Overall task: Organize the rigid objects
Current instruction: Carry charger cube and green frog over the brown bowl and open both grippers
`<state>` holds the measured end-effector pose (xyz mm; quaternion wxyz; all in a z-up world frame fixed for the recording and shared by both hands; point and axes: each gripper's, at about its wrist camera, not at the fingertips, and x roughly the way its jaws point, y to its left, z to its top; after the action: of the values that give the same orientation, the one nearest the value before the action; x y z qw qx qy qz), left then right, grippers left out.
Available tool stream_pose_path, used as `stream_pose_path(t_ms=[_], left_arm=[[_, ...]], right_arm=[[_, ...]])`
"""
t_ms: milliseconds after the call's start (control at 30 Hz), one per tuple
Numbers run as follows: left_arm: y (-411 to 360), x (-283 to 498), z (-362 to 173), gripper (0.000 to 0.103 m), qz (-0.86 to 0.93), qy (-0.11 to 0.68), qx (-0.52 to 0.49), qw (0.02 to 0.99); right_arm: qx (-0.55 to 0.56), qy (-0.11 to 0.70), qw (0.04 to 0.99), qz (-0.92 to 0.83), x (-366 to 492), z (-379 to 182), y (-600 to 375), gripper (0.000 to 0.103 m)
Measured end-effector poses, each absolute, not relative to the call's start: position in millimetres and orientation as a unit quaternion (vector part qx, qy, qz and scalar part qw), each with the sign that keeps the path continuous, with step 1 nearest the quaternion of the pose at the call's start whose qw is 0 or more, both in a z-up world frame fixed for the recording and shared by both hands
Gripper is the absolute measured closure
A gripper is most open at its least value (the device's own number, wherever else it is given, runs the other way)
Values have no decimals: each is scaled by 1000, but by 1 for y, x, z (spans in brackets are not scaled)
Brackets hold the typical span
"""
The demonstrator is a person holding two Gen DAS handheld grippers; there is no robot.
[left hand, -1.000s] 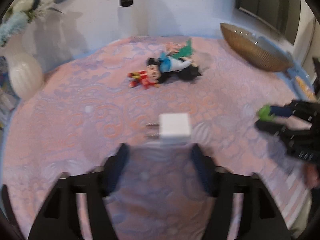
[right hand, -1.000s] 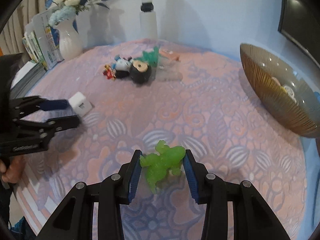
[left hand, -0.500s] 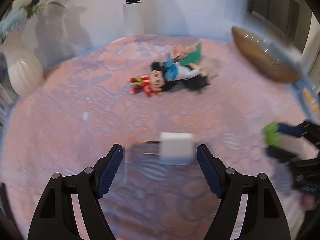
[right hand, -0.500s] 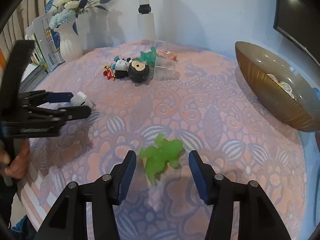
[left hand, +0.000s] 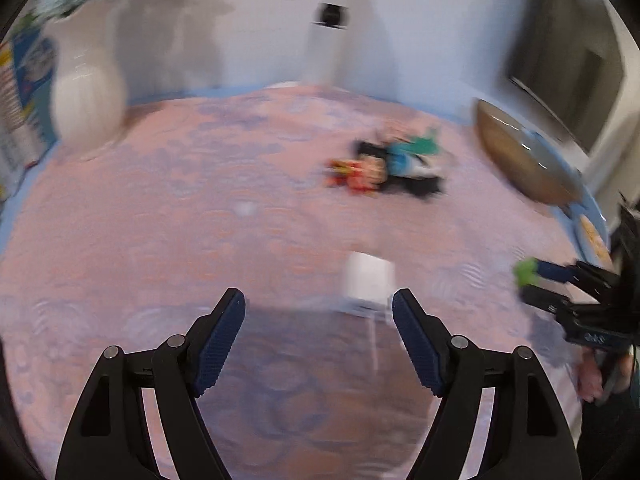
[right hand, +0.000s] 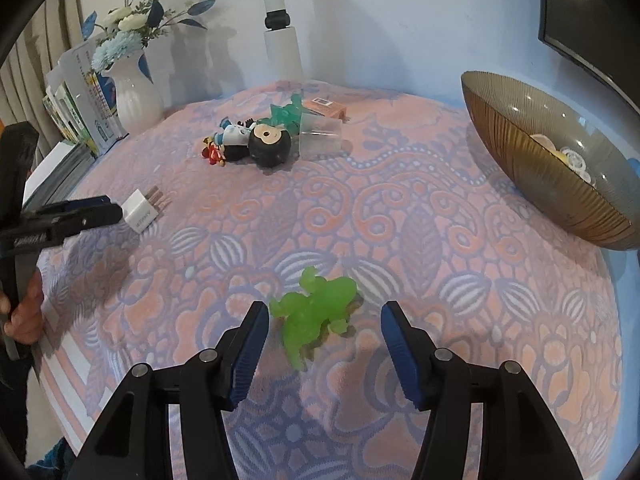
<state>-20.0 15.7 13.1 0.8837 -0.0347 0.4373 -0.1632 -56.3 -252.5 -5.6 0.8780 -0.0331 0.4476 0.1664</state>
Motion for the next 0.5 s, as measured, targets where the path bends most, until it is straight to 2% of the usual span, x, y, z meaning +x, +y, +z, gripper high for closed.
stream_pose_path(t_ms=[167, 333, 400, 433, 467, 500], left_arm=[[-18, -13, 6, 29, -168, 441, 18, 881], [-19, -7, 1, 50, -143, 443, 13, 885], [-19, -8, 2, 68, -132, 439, 17, 888], [-19, -8, 2, 72, -132, 439, 16, 889], [-19, -9, 3, 78, -136, 438, 12, 888], [-19, -9, 3, 78, -138, 439, 11, 888]], right_arm=[[-19, 458, 872, 171, -66, -5, -255, 44], [16, 467, 869, 161, -66, -6, -257, 42], [15, 477, 867, 146, -57, -6, -252, 42], [12, 477, 868, 141, -52, -5, -246, 45], [9, 474, 869, 141, -50, -4, -242, 58], [6, 470, 871, 144, -48, -4, -235, 65]])
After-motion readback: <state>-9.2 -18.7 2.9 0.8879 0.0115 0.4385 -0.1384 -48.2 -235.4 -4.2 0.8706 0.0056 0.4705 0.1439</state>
